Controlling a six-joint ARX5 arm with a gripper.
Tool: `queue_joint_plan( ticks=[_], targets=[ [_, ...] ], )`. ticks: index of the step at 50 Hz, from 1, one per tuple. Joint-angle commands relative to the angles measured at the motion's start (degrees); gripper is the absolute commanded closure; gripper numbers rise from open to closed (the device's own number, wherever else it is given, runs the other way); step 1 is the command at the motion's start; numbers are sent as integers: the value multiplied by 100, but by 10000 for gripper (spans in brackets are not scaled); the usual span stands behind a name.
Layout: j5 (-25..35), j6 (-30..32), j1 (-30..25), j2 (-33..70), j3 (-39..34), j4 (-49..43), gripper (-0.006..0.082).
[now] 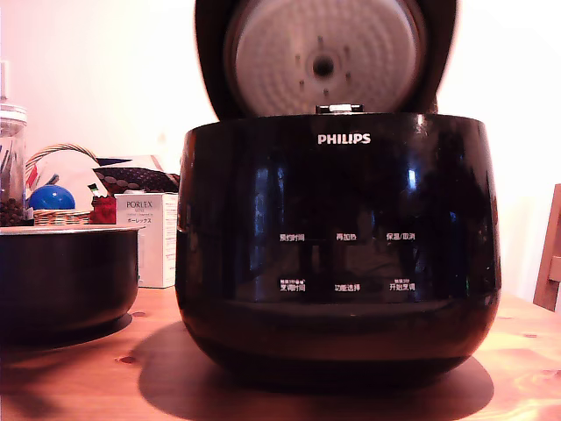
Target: Open the rice cooker by pressing the large metal button on the top of its lid with medium force
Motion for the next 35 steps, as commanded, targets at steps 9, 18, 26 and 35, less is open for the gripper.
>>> queue_joint_plan(
  ticks=[9,18,26,35],
  targets=[
    [-186,192,984,-710,-155,-470,789],
    [-186,192,1567,-1008,-155,-505,789],
    [-186,190,1775,-1095,-155,-501,789],
    [-186,188,1794,-1097,-155,-494,789]
  ],
)
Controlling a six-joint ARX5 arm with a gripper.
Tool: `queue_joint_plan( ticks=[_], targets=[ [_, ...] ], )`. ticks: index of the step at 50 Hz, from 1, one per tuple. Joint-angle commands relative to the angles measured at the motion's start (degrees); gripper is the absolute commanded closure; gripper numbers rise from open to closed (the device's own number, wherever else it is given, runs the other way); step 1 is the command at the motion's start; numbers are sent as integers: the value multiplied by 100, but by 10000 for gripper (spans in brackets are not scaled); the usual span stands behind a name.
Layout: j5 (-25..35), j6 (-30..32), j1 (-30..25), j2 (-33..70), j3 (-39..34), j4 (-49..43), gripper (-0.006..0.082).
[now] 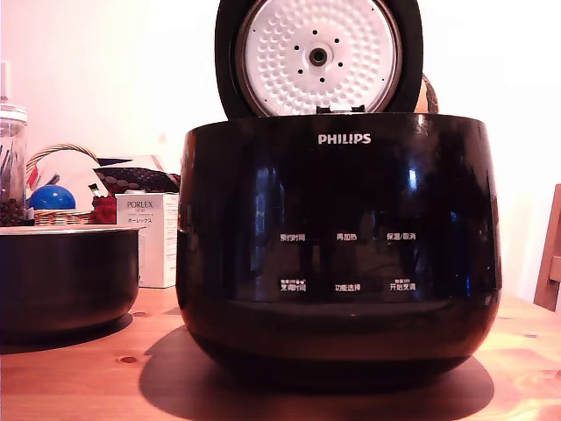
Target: Open the rice cooker by pressing the large metal button on the top of its lid with medium force
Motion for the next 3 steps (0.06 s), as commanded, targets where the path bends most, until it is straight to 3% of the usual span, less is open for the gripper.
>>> queue_joint_plan(
  ticks=[1,3],
  targets=[
    [-13,24,22,-15,-155,31,789],
    [-11,24,22,-15,-155,31,789]
  ],
)
